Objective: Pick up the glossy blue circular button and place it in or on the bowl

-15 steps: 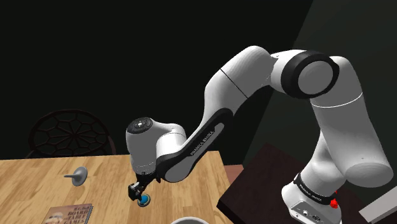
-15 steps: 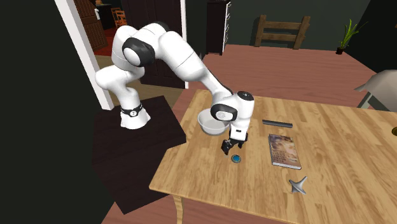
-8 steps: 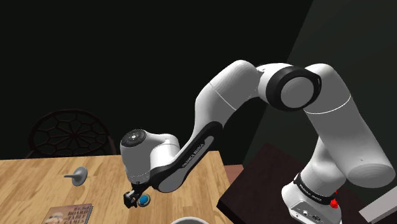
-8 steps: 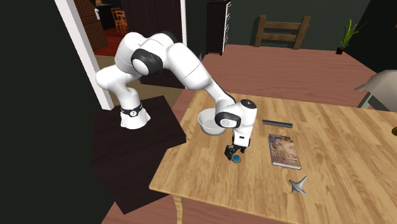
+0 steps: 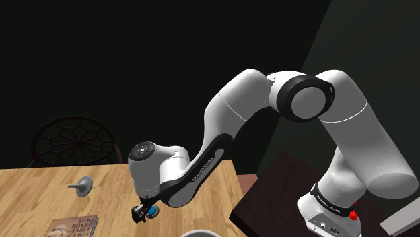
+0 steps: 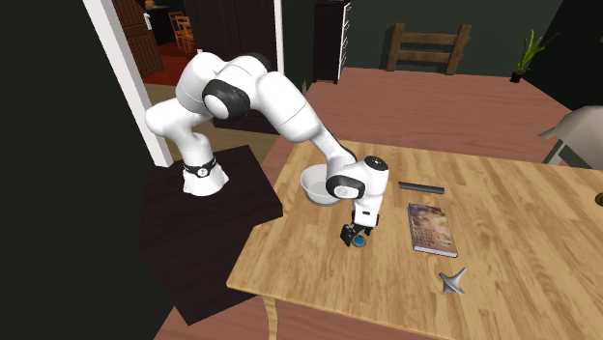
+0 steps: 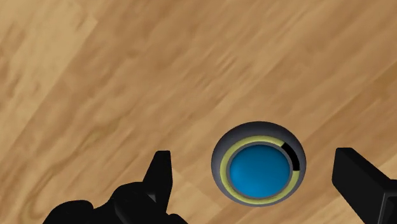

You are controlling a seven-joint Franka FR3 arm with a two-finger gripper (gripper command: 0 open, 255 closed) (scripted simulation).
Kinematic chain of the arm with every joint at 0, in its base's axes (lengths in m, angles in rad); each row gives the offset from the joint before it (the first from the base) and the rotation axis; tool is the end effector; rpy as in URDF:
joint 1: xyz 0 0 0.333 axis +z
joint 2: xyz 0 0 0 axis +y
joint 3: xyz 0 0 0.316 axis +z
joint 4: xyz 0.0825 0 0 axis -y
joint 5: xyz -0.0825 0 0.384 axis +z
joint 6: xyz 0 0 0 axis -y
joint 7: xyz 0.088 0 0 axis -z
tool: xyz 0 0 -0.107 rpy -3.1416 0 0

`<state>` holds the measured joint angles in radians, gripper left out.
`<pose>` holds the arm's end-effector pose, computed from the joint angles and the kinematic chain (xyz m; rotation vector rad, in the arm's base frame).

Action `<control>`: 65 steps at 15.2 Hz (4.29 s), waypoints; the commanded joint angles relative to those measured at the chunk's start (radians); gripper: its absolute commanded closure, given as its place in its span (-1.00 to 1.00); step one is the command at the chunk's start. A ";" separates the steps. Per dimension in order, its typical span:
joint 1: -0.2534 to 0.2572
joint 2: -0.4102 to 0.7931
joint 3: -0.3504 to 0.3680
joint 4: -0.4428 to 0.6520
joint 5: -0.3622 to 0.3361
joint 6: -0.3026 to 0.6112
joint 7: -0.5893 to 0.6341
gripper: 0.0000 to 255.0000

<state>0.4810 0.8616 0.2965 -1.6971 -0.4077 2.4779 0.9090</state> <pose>0.4797 0.4534 0.1076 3.1088 0.1562 -0.0004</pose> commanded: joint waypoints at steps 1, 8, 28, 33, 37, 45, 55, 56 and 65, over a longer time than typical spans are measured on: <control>0.000 0.000 0.000 0.000 0.000 0.000 0.000 -1.00; -0.002 -0.001 0.001 0.001 0.001 -0.003 -0.003 1.00; -0.043 -0.169 0.057 -0.055 0.055 -0.115 -0.033 1.00; -0.055 -0.217 0.074 -0.060 0.074 -0.157 -0.045 1.00; -0.063 -0.253 0.087 -0.060 0.091 -0.191 -0.056 1.00; -0.059 -0.357 0.119 -0.174 0.115 -0.180 -0.017 1.00; 0.012 -0.542 0.199 -0.478 0.154 -0.059 0.153 1.00; 0.021 -0.558 0.208 -0.502 0.159 -0.050 0.171 1.00; 0.110 -0.622 0.269 -0.642 0.170 0.025 0.329 1.00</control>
<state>0.5835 0.2360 0.5655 -2.3320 -0.2308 2.4932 1.2230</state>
